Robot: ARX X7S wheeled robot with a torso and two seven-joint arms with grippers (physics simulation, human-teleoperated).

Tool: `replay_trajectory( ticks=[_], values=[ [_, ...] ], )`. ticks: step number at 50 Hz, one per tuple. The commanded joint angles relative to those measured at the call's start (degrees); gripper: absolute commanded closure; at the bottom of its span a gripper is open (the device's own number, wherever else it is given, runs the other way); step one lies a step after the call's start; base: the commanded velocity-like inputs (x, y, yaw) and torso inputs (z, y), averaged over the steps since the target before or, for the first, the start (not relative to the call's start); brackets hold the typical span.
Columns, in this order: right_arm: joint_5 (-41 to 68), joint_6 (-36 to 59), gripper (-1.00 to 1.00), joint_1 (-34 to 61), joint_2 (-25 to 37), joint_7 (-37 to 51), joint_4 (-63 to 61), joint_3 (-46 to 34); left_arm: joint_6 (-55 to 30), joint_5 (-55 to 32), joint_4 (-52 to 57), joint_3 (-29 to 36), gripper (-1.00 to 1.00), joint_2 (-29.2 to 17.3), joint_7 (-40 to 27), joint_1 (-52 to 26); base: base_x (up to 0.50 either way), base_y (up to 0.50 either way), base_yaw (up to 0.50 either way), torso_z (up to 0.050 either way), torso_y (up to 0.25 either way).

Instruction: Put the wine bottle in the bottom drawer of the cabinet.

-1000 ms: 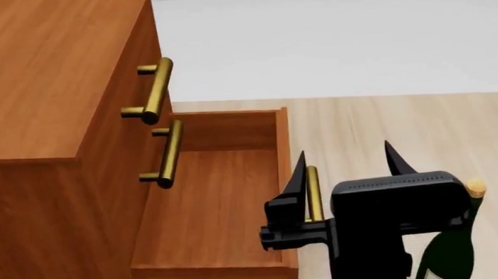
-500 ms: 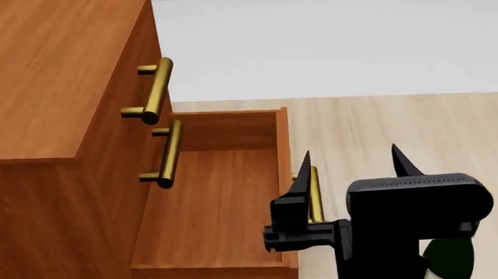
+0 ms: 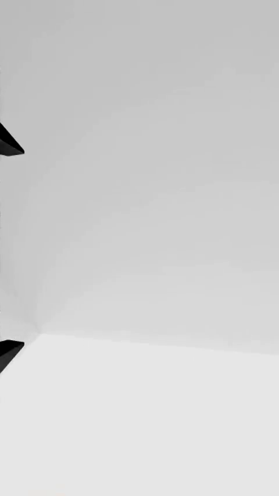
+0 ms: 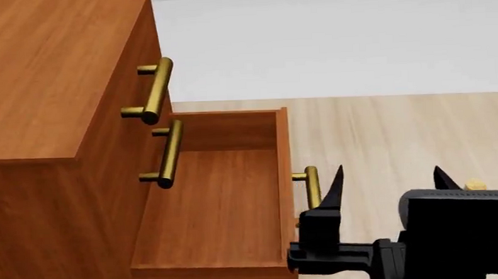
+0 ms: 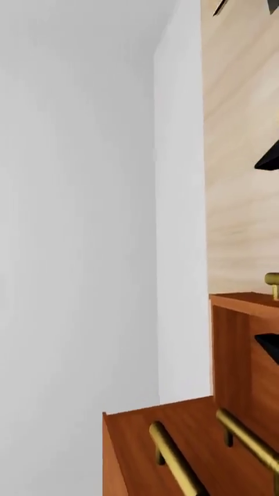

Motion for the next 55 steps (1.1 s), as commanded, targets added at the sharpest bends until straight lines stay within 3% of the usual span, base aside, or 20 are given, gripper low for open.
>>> replay_trajectory(
  ticks=[1, 7, 20, 35, 55],
  values=[
    [19.86, 14.65, -1.0, 2.58, 0.94, 10.9, -5.47, 12.3, -0.02, -0.01, 0.12, 0.43, -1.0, -0.29, -0.12, 0.21, 0.0, 0.0, 0.0, 0.0, 0.0],
    [31.38, 14.83, -1.0, 1.47, 2.48, 18.44, -4.8, 16.85, -0.08, 0.01, 0.02, 0.7, -1.0, -0.45, -0.14, 0.33, 0.0, 0.0, 0.0, 0.0, 0.0],
    [37.57, 13.27, -1.0, -1.76, 6.98, 23.97, -2.52, 20.2, 0.25, 0.01, -0.14, 1.14, -1.0, -0.63, 0.16, 0.42, 0.0, 0.0, 0.0, 0.0, 0.0],
    [33.79, 7.72, -1.0, -5.55, 10.47, 21.65, 2.97, 21.71, 0.53, -0.18, -0.16, 1.43, -1.0, -0.82, 0.11, 0.6, 0.0, 0.0, 0.0, 0.0, 0.0],
    [26.45, 4.54, -1.0, -1.78, 14.84, 17.35, 12.52, 14.02, 0.68, 0.33, -0.16, 2.05, -1.0, -1.15, -0.17, 0.86, 0.0, 0.0, 0.0, 0.0, 0.0]
  ],
)
